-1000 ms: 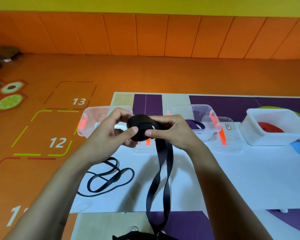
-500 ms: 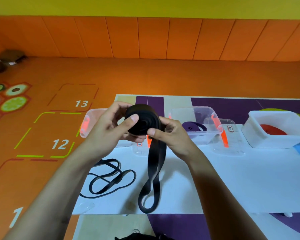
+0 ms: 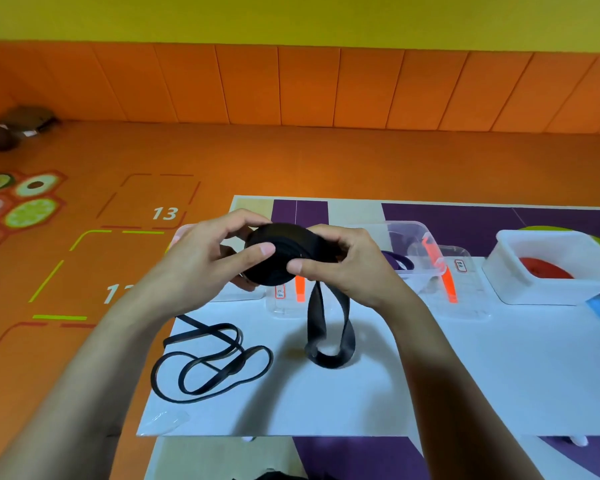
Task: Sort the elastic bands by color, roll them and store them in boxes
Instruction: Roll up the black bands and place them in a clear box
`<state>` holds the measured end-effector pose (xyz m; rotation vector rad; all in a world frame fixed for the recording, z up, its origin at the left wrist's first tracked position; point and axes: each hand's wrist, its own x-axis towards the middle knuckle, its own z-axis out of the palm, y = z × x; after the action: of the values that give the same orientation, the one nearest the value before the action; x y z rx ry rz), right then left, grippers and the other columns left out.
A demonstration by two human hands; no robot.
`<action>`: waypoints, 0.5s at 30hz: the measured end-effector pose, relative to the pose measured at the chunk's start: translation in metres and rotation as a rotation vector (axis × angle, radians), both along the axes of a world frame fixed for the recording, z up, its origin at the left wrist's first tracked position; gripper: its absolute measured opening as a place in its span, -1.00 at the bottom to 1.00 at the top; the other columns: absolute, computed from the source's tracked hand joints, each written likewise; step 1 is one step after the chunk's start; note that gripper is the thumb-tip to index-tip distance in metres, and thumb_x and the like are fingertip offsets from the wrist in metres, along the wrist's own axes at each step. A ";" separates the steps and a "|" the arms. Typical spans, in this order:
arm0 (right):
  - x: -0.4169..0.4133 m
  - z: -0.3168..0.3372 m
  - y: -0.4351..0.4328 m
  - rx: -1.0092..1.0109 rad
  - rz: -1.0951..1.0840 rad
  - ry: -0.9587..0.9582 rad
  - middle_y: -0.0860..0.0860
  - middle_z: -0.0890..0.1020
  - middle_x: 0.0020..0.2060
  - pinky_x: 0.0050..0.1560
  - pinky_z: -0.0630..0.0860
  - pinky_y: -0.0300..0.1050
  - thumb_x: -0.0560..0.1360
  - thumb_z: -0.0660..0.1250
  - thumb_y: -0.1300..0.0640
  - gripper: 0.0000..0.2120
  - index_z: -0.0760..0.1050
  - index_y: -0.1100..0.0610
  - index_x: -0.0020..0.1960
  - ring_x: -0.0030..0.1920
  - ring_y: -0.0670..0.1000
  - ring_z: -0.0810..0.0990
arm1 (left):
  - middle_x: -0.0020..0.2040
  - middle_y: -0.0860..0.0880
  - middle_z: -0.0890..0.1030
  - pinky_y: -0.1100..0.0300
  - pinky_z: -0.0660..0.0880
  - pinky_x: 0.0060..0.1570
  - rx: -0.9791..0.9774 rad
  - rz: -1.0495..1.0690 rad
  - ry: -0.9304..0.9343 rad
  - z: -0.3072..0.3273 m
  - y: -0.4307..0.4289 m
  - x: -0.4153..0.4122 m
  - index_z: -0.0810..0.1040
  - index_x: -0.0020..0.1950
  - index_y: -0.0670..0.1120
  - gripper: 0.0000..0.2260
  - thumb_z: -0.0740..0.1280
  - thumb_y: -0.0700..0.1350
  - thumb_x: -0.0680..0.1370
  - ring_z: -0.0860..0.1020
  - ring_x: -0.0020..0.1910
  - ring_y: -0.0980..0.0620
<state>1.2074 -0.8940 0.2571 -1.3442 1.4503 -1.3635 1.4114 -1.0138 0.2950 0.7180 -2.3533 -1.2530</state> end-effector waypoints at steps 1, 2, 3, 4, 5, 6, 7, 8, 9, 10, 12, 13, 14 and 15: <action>-0.004 -0.005 0.000 0.014 -0.009 0.008 0.00 0.70 -0.15 -0.02 0.54 -0.17 0.46 0.57 0.14 -0.80 0.68 0.03 0.07 -0.13 -0.07 0.62 | 0.06 -0.02 0.66 -0.19 0.65 -0.04 -0.005 0.029 0.046 -0.002 0.000 -0.001 0.57 0.24 0.09 -0.75 0.38 0.10 0.59 0.74 -0.15 -0.11; -0.010 -0.013 0.000 0.043 -0.017 0.015 -0.01 0.72 -0.11 0.02 0.54 -0.20 0.47 0.56 0.15 -0.80 0.67 0.03 0.07 -0.10 -0.07 0.63 | 0.07 -0.04 0.66 -0.19 0.67 -0.08 0.001 0.066 0.101 -0.003 -0.001 -0.002 0.57 0.24 0.06 -0.77 0.37 0.05 0.60 0.74 -0.14 -0.11; -0.016 -0.026 0.001 0.089 -0.027 0.024 -0.03 0.73 -0.09 0.04 0.55 -0.22 0.47 0.56 0.17 -0.80 0.67 0.02 0.07 -0.08 -0.07 0.64 | 0.08 -0.08 0.65 -0.20 0.67 -0.12 0.017 0.106 0.160 -0.005 -0.002 -0.003 0.56 0.25 0.02 -0.78 0.35 0.00 0.61 0.73 -0.14 -0.12; -0.023 -0.041 0.002 0.146 -0.040 0.045 -0.04 0.74 -0.09 0.06 0.55 -0.21 0.47 0.56 0.19 -0.80 0.67 0.02 0.07 -0.08 -0.08 0.65 | 0.09 -0.11 0.65 -0.21 0.67 -0.14 0.038 0.152 0.215 -0.006 -0.003 -0.003 0.54 0.27 -0.03 -0.77 0.33 -0.04 0.63 0.73 -0.15 -0.14; -0.028 -0.059 0.004 0.212 -0.044 0.074 -0.04 0.73 -0.11 0.06 0.56 -0.17 0.48 0.55 0.19 -0.82 0.68 0.03 0.05 -0.09 -0.08 0.66 | 0.09 -0.12 0.66 -0.22 0.67 -0.15 0.057 0.202 0.256 -0.006 -0.004 -0.004 0.52 0.28 -0.07 -0.77 0.32 -0.06 0.64 0.73 -0.18 -0.17; -0.030 -0.076 0.005 0.279 -0.044 0.094 -0.03 0.73 -0.14 0.07 0.56 -0.14 0.48 0.55 0.19 -0.86 0.68 0.05 0.02 -0.12 -0.08 0.65 | 0.09 -0.10 0.66 -0.22 0.67 -0.15 0.069 0.251 0.283 -0.006 -0.005 -0.004 0.50 0.29 -0.09 -0.77 0.31 -0.07 0.65 0.73 -0.20 -0.18; -0.030 -0.094 0.006 0.335 -0.052 0.091 -0.01 0.72 -0.17 0.05 0.55 -0.13 0.49 0.53 0.19 -0.90 0.68 0.07 -0.01 -0.16 -0.08 0.64 | 0.09 -0.08 0.66 -0.22 0.67 -0.14 0.073 0.292 0.296 -0.006 -0.006 -0.004 0.49 0.30 -0.10 -0.76 0.30 -0.06 0.66 0.73 -0.21 -0.18; -0.029 -0.109 0.007 0.373 -0.078 0.079 -0.02 0.69 -0.23 0.01 0.53 -0.17 0.50 0.52 0.20 -0.93 0.68 0.10 -0.03 -0.21 -0.10 0.60 | 0.09 -0.05 0.66 -0.21 0.67 -0.13 0.074 0.321 0.304 -0.005 -0.007 -0.004 0.49 0.30 -0.09 -0.76 0.30 -0.05 0.66 0.73 -0.22 -0.16; -0.026 -0.123 0.009 0.395 -0.115 0.068 -0.07 0.64 -0.29 -0.05 0.48 -0.24 0.51 0.49 0.23 -0.94 0.67 0.10 -0.05 -0.27 -0.14 0.55 | 0.08 -0.01 0.66 -0.20 0.68 -0.13 0.073 0.338 0.312 -0.004 -0.007 -0.005 0.48 0.29 -0.08 -0.77 0.30 -0.05 0.66 0.74 -0.21 -0.14; -0.023 -0.135 0.009 0.412 -0.150 0.066 -0.15 0.58 -0.35 -0.10 0.43 -0.30 0.51 0.46 0.26 -0.91 0.64 0.08 -0.06 -0.32 -0.18 0.50 | 0.07 0.03 0.66 -0.19 0.68 -0.13 0.070 0.347 0.319 -0.004 -0.007 -0.005 0.48 0.28 -0.07 -0.78 0.30 -0.04 0.66 0.74 -0.21 -0.11; -0.017 -0.156 0.010 0.433 -0.188 0.088 -0.21 0.55 -0.40 -0.15 0.40 -0.32 0.54 0.43 0.24 -0.86 0.57 0.01 -0.08 -0.36 -0.22 0.48 | 0.06 0.06 0.66 -0.16 0.68 -0.14 0.062 0.344 0.320 -0.005 -0.005 -0.006 0.48 0.29 -0.07 -0.77 0.31 -0.05 0.66 0.74 -0.17 -0.08; -0.014 -0.165 0.009 0.439 -0.200 0.107 -0.22 0.58 -0.36 -0.14 0.42 -0.30 0.55 0.41 0.22 -0.87 0.55 -0.01 -0.07 -0.32 -0.22 0.52 | 0.08 0.04 0.66 -0.15 0.69 -0.15 0.057 0.335 0.313 -0.006 -0.003 -0.007 0.48 0.30 -0.09 -0.76 0.30 -0.05 0.66 0.74 -0.15 -0.07; -0.010 -0.174 0.009 0.450 -0.214 0.117 -0.20 0.61 -0.29 -0.12 0.44 -0.28 0.56 0.39 0.21 -0.88 0.54 0.00 -0.05 -0.25 -0.19 0.56 | 0.09 0.01 0.65 -0.14 0.69 -0.15 0.054 0.320 0.306 -0.006 -0.001 -0.007 0.48 0.31 -0.10 -0.75 0.30 -0.06 0.66 0.74 -0.13 -0.06; -0.006 -0.181 0.007 0.469 -0.232 0.106 -0.16 0.62 -0.21 -0.15 0.45 -0.30 0.57 0.36 0.23 -0.90 0.53 0.03 -0.01 -0.19 -0.11 0.58 | 0.10 -0.02 0.65 -0.13 0.69 -0.15 0.060 0.303 0.306 -0.007 0.001 -0.008 0.48 0.31 -0.11 -0.75 0.30 -0.06 0.66 0.73 -0.11 -0.07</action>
<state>1.2010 -0.8866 0.0758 -0.9774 1.9014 -1.0072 1.4032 -1.0129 0.2884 0.8029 -1.8899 -1.2060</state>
